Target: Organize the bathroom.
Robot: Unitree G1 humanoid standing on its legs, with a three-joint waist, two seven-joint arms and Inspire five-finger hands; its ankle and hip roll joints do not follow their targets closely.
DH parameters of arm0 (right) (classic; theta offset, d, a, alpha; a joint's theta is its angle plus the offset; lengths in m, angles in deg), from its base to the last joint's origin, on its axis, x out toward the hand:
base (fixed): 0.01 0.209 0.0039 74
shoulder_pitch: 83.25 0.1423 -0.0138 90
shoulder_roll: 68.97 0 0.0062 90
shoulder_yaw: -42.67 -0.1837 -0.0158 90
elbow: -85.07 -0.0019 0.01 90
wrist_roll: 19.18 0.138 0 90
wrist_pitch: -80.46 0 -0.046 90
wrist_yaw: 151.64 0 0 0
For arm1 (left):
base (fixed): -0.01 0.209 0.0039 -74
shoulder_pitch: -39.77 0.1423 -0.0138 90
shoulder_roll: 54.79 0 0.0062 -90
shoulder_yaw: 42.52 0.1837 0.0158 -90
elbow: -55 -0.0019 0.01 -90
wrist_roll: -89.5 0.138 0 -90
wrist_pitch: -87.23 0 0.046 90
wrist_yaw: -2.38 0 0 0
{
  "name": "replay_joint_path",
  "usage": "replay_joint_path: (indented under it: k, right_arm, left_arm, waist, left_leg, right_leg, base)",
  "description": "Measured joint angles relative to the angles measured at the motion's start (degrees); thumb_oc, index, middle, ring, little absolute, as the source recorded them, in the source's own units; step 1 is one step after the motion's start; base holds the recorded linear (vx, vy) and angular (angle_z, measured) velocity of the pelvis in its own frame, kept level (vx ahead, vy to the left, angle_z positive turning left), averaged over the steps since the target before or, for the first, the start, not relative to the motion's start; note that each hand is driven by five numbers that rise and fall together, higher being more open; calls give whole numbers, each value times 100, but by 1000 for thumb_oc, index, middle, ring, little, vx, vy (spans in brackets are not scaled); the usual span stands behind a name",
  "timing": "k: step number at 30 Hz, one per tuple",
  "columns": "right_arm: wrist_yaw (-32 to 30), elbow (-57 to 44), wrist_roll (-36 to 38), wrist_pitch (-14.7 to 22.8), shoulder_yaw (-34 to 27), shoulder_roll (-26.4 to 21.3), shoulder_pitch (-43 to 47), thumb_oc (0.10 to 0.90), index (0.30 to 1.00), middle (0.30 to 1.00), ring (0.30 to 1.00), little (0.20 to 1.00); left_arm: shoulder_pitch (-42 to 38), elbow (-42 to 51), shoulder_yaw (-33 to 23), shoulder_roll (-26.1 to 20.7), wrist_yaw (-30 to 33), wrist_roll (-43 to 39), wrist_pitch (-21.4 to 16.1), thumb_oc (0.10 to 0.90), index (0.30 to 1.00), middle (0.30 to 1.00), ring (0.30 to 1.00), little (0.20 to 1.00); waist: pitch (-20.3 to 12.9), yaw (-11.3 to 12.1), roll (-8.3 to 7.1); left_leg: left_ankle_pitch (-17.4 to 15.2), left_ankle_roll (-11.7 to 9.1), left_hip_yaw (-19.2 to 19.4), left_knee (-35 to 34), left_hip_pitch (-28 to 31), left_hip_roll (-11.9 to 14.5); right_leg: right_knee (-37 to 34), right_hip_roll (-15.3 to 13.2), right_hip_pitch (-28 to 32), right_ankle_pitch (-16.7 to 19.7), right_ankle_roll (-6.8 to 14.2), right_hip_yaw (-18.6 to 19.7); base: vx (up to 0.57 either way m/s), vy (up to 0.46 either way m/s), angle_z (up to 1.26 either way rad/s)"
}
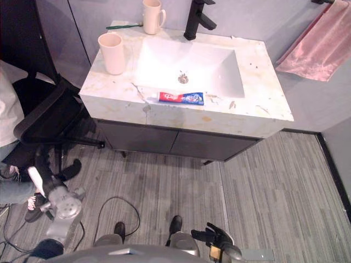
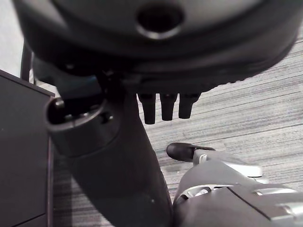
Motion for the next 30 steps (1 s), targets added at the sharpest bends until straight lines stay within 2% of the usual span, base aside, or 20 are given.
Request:
replay_joint_path:
  k: [3, 6, 11, 15, 19, 25, 30]
  right_arm:
    - [-32, 1, 0, -25, 1, -22, 29, 800, 900, 900, 900, 900]
    - [-26, 6, -3, -86, 18, -37, 37, 800, 900, 900, 900, 900]
    - [-26, 70, -14, -99, 172, -27, 75, 800, 900, 900, 900, 900]
    - [-9, 224, -121, -94, 230, -14, 161, 800, 900, 900, 900, 900]
    - [-10, 332, -185, -108, 232, -15, 247, 800, 900, 900, 900, 900]
    - [-20, 410, -217, -149, 341, -28, 264, 800, 900, 900, 900, 900]
    - [-22, 436, -223, -213, 340, -25, 287, 800, 900, 900, 900, 900]
  left_arm:
    - [-53, 952, -50, -326, 360, 476, -10, 800, 900, 900, 900, 900]
    - [-104, 1570, -129, -434, 567, 865, 17, 800, 900, 900, 900, 900]
    - [-196, 2515, -171, -682, 413, 1760, -18, 800, 900, 900, 900, 900]
    - [-499, 2856, -83, -792, -230, 1914, -26, 800, 900, 900, 900, 900]
    - [-944, 3210, 353, -1059, -962, 2053, 27, 800, 900, 900, 900, 900]
    - [-1767, 3403, 890, -1586, -2311, 2148, 502, 800, 900, 900, 900, 900]
    - [-2142, 3471, 1373, -1962, -3177, 2097, 768, 800, 900, 900, 900, 900]
  waist:
    - [48, 48, 77]
    - [60, 108, 121]
    - [53, 130, 133]
    - [26, 131, 160]
    - [-85, 81, 241]
    - [-350, -198, 401]
    - [-490, -382, 462]
  left_leg:
    - [5, 0, -8, -2, 11, -1]
    - [13, -4, -30, 2, 21, 8]
    - [24, -6, -129, 3, 74, 8]
    - [33, -13, -130, -12, 121, 4]
    - [54, -11, -123, -33, 125, 3]
    - [50, -19, -15, -66, 222, -2]
    - [43, -21, 37, -83, 231, 2]
  right_leg:
    - [-1, -1, 17, 0, 0, -5]
    - [-1, 4, 34, 0, 0, -23]
    - [-1, -2, 146, 0, 0, -115]
    - [-2, -8, 190, -8, 0, -113]
    - [-2, -7, 187, -7, 0, -102]
    - [-2, -2, 208, -6, 0, 1]
    - [-4, 4, 196, -6, 2, 58]
  base:
    - [0, 0, 0]
    - [-4, -14, 3]
    - [-9, -17, 10]
    - [0, 0, 0]
    - [0, 0, 0]
    - [19, 16, -7]
    - [24, 4, -7]
